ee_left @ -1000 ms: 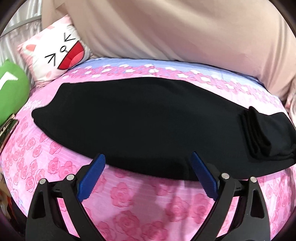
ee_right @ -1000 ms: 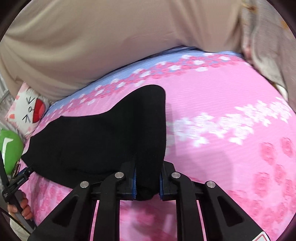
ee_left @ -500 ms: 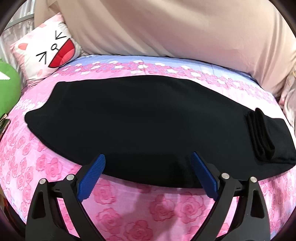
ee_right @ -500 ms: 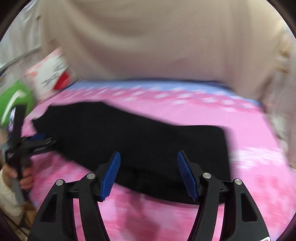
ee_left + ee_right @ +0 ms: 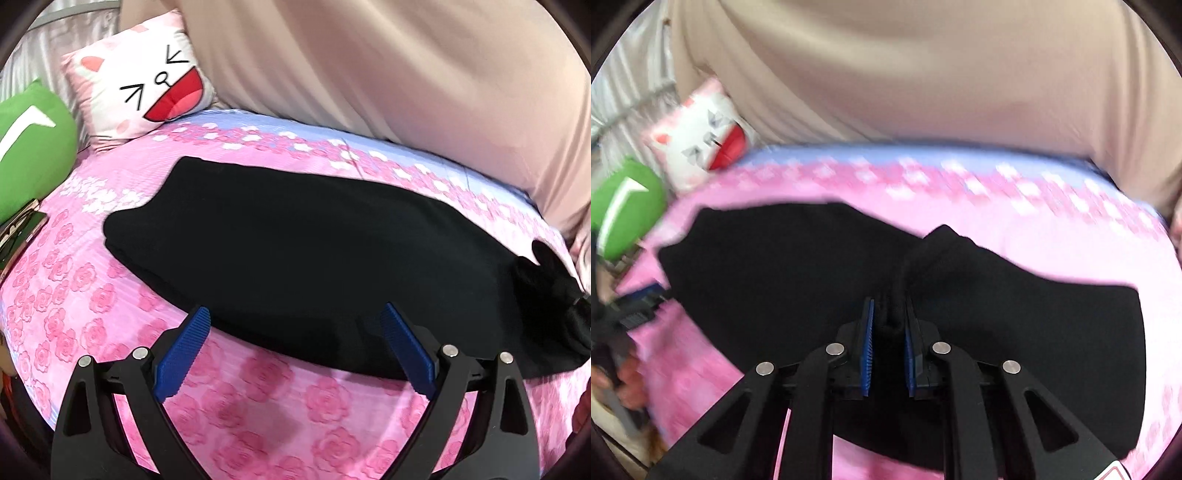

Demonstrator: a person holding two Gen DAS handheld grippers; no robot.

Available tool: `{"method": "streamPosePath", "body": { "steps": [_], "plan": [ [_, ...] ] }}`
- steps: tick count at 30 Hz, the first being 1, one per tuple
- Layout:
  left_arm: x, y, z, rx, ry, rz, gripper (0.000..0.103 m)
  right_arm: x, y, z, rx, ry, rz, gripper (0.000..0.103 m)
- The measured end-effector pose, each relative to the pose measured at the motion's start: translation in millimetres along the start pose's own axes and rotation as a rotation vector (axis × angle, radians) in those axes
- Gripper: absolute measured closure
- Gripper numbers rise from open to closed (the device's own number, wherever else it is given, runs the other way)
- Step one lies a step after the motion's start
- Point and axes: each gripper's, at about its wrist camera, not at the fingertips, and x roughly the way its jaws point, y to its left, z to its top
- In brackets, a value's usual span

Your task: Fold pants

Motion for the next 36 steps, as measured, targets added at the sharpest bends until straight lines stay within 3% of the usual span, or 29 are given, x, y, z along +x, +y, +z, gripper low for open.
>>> {"method": "streamPosePath", "body": {
  "steps": [3,6,8,11,15,17,19,21,24,27,29,32,36],
  "plan": [
    [-1,12,3,-0.023,-0.007,0.005,0.011,17,30,14,-0.045,0.006,0.055,0.089],
    [-2,20,4,-0.032,-0.008,0.019,0.011,76,53,-3,-0.11,0.171,0.056,0.077],
    [-2,25,3,-0.032,-0.005,0.026,0.011,75,60,-11,-0.134,0.12,0.026,0.069],
    [-2,28,2,-0.02,-0.007,0.042,0.011,30,41,-4,-0.036,0.065,0.109,0.074],
    [4,28,3,-0.03,0.005,0.04,0.011,-17,-30,-9,0.104,0.004,-0.049,0.086],
    [7,26,3,-0.038,0.012,0.037,0.011,-24,-69,-22,0.179,0.031,-0.157,0.086],
    [12,23,4,-0.052,0.025,0.024,0.011,-9,-102,-39,0.21,0.129,-0.268,0.091],
    [16,23,5,-0.073,0.041,0.025,0.011,-9,-108,-45,0.222,0.115,-0.253,0.09],
    [9,49,12,-0.173,0.018,0.057,0.011,-31,-90,-37,0.223,0.04,-0.203,0.086],
    [8,102,21,-0.334,0.03,0.1,0.007,-35,-63,-30,0.164,0.003,-0.17,0.085],
    [18,143,24,-0.453,0.068,0.094,0.007,-37,-55,-32,0.154,-0.005,-0.175,0.073],
    [35,170,29,-0.508,0.117,0.071,0.007,-37,-58,-35,0.185,-0.011,-0.182,0.071],
    [47,182,37,-0.567,0.11,0.032,0.007,-30,-63,-40,0.205,0.007,-0.19,0.067]
  ]
}}
